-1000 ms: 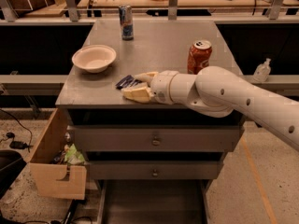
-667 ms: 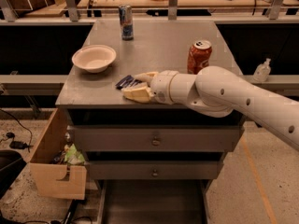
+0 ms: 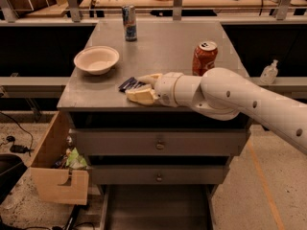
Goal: Place rxbar blueberry into bottom drawer
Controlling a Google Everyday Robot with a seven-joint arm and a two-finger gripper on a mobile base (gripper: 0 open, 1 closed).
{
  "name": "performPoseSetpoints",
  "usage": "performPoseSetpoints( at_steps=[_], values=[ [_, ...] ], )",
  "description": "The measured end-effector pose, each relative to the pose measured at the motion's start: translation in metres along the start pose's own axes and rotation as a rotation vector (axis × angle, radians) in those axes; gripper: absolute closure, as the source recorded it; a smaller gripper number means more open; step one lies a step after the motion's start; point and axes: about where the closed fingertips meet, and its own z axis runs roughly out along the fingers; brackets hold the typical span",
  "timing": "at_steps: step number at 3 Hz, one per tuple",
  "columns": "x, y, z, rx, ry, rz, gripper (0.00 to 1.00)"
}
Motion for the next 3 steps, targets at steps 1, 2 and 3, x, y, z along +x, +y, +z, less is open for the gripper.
performPoseSetpoints(
  at_steps=[1,2,3],
  values=[
    [0.0,0.0,-0.0001,0.0,0.0,0.0,1.0],
    [-0.0001,0.0,-0.0002,0.0,0.0,0.0,1.0],
    [-0.0001,0.0001,-0.0001,0.0,0.0,0.0,1.0]
  ],
)
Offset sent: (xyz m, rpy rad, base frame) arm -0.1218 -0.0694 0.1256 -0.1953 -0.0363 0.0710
